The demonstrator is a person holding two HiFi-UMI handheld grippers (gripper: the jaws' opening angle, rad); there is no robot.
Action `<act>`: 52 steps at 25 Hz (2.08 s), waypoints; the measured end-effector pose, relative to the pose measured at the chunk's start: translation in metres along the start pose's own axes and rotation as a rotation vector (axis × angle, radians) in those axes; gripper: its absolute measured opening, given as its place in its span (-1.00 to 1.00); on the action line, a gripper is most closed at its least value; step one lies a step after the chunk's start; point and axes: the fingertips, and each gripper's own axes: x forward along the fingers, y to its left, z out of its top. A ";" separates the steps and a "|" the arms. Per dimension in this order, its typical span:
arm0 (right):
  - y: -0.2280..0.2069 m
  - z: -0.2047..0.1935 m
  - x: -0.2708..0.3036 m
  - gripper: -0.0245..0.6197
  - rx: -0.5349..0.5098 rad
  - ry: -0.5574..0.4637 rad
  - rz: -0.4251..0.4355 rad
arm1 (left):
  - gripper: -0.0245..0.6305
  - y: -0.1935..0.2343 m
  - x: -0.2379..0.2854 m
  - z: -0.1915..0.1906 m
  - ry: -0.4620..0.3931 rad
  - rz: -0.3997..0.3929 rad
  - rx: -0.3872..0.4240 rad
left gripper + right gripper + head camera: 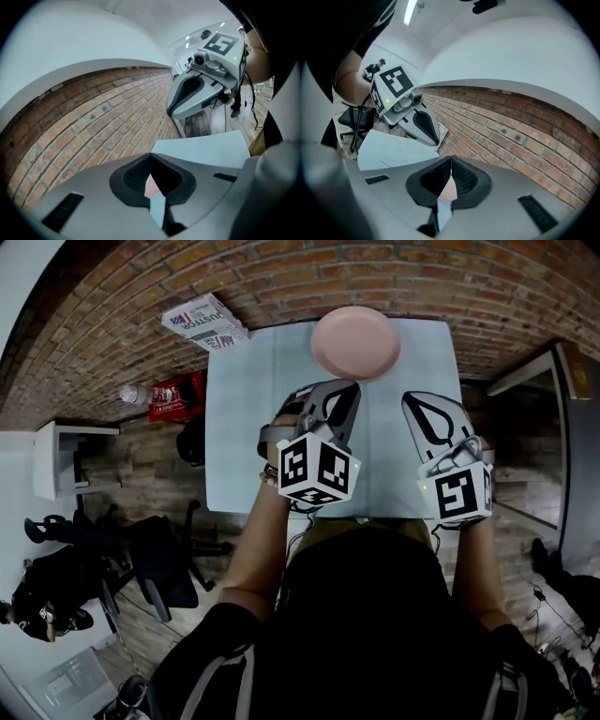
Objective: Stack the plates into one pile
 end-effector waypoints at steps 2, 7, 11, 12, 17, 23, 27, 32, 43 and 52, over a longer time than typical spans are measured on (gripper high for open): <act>0.003 0.014 -0.001 -0.81 -0.018 0.000 -0.005 | -0.85 0.007 -0.019 0.004 -0.027 0.007 0.002; 0.015 0.050 0.002 -0.81 -0.048 -0.013 -0.025 | -0.85 0.025 -0.059 0.005 -0.064 0.033 0.015; 0.025 0.074 0.004 -0.81 -0.061 -0.023 -0.036 | -0.85 0.034 -0.081 0.003 -0.093 0.046 0.013; 0.028 0.079 0.004 -0.81 -0.064 -0.026 -0.037 | -0.85 0.035 -0.086 0.002 -0.094 0.050 0.015; 0.042 0.101 0.004 -0.81 -0.089 -0.051 -0.029 | -0.85 0.038 -0.107 -0.004 -0.092 0.077 0.041; 0.051 0.120 0.005 -0.81 -0.096 -0.076 -0.038 | -0.85 0.043 -0.130 -0.004 -0.124 0.104 0.037; 0.059 0.126 0.006 -0.81 -0.101 -0.080 -0.029 | -0.85 0.047 -0.140 -0.005 -0.121 0.132 0.073; 0.061 0.130 0.002 -0.81 -0.108 -0.075 -0.033 | -0.85 0.050 -0.146 0.001 -0.159 0.132 0.057; 0.060 0.122 -0.009 -0.81 -0.102 -0.063 -0.045 | -0.85 0.041 -0.141 0.011 -0.179 0.130 0.082; 0.070 0.117 -0.012 -0.81 -0.089 -0.056 -0.028 | -0.85 0.034 -0.141 0.012 -0.183 0.121 0.090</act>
